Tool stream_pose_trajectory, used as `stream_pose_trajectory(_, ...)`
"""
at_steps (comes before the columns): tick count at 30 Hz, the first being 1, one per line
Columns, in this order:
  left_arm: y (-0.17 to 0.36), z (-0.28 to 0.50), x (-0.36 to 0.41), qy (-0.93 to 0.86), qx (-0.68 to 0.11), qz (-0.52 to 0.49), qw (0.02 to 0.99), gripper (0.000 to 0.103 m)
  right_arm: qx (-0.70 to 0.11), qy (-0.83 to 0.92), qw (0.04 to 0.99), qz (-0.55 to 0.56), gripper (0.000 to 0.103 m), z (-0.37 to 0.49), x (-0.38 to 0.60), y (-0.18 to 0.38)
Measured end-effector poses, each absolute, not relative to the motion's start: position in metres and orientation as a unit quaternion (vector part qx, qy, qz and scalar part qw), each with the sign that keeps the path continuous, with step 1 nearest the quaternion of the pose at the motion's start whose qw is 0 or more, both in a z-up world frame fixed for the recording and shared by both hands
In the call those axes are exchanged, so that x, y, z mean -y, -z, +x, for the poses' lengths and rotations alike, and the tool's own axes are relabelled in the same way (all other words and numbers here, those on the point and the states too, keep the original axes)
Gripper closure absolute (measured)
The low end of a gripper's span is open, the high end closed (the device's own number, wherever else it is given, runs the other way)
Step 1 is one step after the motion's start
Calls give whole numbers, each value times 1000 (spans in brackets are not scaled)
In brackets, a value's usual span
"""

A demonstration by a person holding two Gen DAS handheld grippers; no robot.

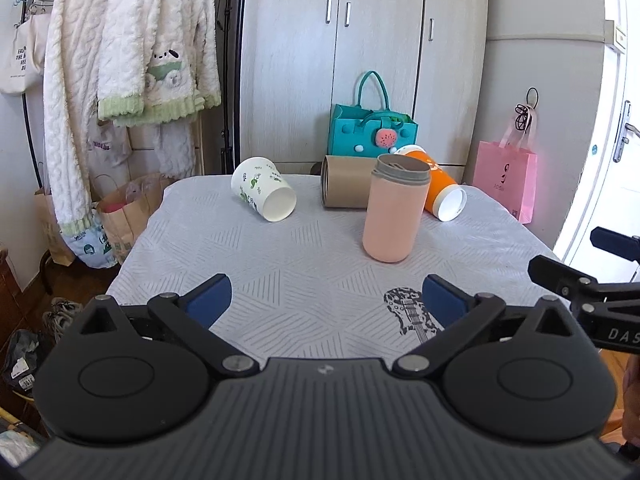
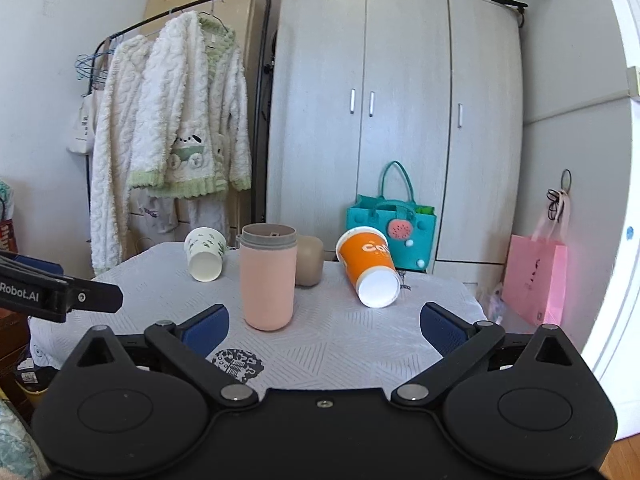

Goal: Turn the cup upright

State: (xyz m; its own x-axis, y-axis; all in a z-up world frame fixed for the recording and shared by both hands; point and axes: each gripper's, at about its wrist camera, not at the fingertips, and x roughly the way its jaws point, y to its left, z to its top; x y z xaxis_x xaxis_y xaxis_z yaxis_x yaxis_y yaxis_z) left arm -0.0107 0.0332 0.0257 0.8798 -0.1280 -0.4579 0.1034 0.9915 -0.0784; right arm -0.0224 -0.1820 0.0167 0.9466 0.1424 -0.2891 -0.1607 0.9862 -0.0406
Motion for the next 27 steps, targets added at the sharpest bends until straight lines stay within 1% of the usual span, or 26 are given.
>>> stream_pose_trajectory(18, -7, -13, -34, 15, -226, -5, 974, 0, -157, -23, 987, -32, 0, -28, 173, -5)
stream_pose_trajectory(23, -4, -10, -37, -3, -235, -9, 972, 0, -162, -16, 986, -22, 0, -25, 175, -3)
stream_pose_trajectory(27, -1, 1, -43, -24, -268, -17, 963, 0, -168, -4, 985, -21, 0, -23, 174, -1)
